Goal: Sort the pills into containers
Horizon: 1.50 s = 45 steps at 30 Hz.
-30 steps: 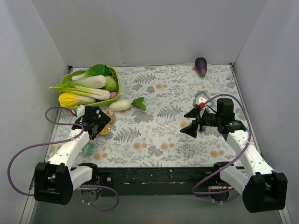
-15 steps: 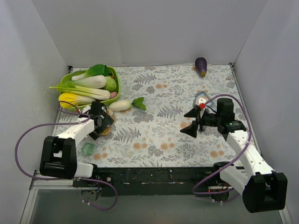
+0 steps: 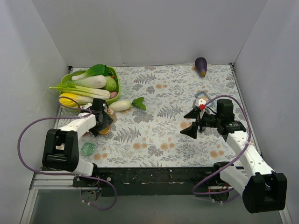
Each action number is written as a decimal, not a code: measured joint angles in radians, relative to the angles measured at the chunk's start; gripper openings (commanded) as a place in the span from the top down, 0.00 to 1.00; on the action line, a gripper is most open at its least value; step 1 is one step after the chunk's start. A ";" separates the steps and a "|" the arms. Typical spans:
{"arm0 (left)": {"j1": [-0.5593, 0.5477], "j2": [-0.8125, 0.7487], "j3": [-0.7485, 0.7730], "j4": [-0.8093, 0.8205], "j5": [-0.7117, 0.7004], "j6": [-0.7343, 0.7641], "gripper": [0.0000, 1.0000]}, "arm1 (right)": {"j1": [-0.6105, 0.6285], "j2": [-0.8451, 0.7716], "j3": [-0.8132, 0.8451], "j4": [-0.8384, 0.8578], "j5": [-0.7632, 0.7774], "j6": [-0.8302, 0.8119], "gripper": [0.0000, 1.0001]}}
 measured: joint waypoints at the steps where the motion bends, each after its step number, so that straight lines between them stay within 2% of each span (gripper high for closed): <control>1: 0.000 -0.002 -0.002 0.000 0.000 0.000 0.54 | 0.000 0.000 0.000 0.000 -0.001 -0.002 0.02; 4: -0.004 -0.025 -0.019 0.002 0.034 0.005 0.60 | 0.000 -0.002 0.000 0.000 -0.004 -0.007 0.02; 7: -0.056 -0.068 -0.050 -0.006 0.083 -0.011 0.60 | 0.000 -0.006 0.000 -0.001 -0.007 -0.014 0.02; 9: -0.143 -0.101 -0.070 -0.017 0.117 -0.046 0.61 | 0.000 -0.009 0.000 -0.002 -0.007 -0.019 0.02; 14: -0.482 -0.103 -0.064 -0.016 0.187 -0.209 0.56 | 0.000 -0.013 0.000 -0.004 -0.006 -0.032 0.02; 17: -0.634 -0.007 0.023 -0.027 0.181 -0.282 0.52 | 0.000 -0.013 0.000 -0.006 -0.006 -0.041 0.02; 23: -0.812 0.352 0.400 -0.077 0.087 -0.328 0.38 | 0.000 -0.013 0.000 -0.007 -0.002 -0.047 0.02; 24: -0.834 0.397 0.456 -0.095 0.066 -0.328 0.29 | 0.000 -0.014 0.000 -0.007 0.000 -0.048 0.02; 26: -0.859 0.447 0.523 -0.109 0.035 -0.324 0.18 | 0.000 -0.015 0.000 -0.007 0.001 -0.049 0.02; 27: -0.870 0.461 0.540 -0.114 0.023 -0.320 0.16 | 0.000 -0.015 0.000 -0.007 0.002 -0.050 0.02; 29: -0.879 0.466 0.548 -0.117 0.009 -0.311 0.03 | 0.000 -0.015 0.000 -0.008 0.001 -0.052 0.02; 34: -0.880 0.438 0.515 -0.086 0.006 -0.271 0.02 | -0.001 -0.015 0.000 -0.011 0.001 -0.065 0.02; 38: -0.880 0.341 0.389 -0.035 0.032 -0.170 0.02 | -0.001 -0.015 0.000 -0.024 0.000 -0.074 0.02; 42: -0.874 0.205 0.243 0.034 0.109 0.080 0.02 | -0.001 -0.015 0.000 -0.034 0.000 -0.094 0.02; 45: -0.866 0.114 0.205 0.075 0.183 0.311 0.02 | -0.001 -0.015 0.000 -0.040 0.000 -0.104 0.02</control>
